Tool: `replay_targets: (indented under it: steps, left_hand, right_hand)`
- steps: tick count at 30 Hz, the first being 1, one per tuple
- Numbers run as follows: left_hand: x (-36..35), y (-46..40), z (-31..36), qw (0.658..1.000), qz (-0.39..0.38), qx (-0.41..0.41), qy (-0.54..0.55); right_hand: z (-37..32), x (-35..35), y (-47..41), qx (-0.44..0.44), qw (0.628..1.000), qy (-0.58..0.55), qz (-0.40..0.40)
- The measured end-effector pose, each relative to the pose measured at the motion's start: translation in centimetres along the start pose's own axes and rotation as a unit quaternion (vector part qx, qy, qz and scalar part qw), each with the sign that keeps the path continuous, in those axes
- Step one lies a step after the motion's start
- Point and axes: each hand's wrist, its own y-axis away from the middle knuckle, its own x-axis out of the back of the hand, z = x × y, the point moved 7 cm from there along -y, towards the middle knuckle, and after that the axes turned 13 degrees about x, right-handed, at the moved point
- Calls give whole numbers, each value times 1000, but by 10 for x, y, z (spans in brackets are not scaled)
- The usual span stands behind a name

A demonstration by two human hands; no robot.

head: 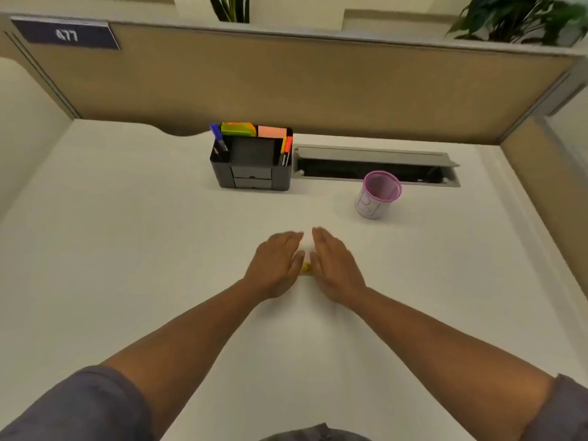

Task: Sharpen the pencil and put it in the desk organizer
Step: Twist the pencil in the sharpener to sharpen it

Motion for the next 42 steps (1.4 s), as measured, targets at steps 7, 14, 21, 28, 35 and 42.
replay_targets:
  steps: [7,14,21,28,35,42]
  left_hand:
    - [-28,-7,-17,997,-60,5,54]
    - [-31,-23,-19,992,-77,35,91]
    - [-26,-31,-24,979,-87,108,149]
    - [-16,-35,-13,947,-114,121,276]
    - [-9,-38,-15,951,-106,116,265]
    - [-3,-38,-13,961,-97,92,241]
  right_hand:
    - [17,-38,21,-2,996,-91,-20]
    - [32,-34,16,-5,987,-144,71]
    - [55,-27,8,-106,942,-311,70]
    - [59,-25,5,-142,906,-393,71]
    - [54,-25,2,-131,893,-429,39]
    - [54,-24,1,-135,894,-427,28]
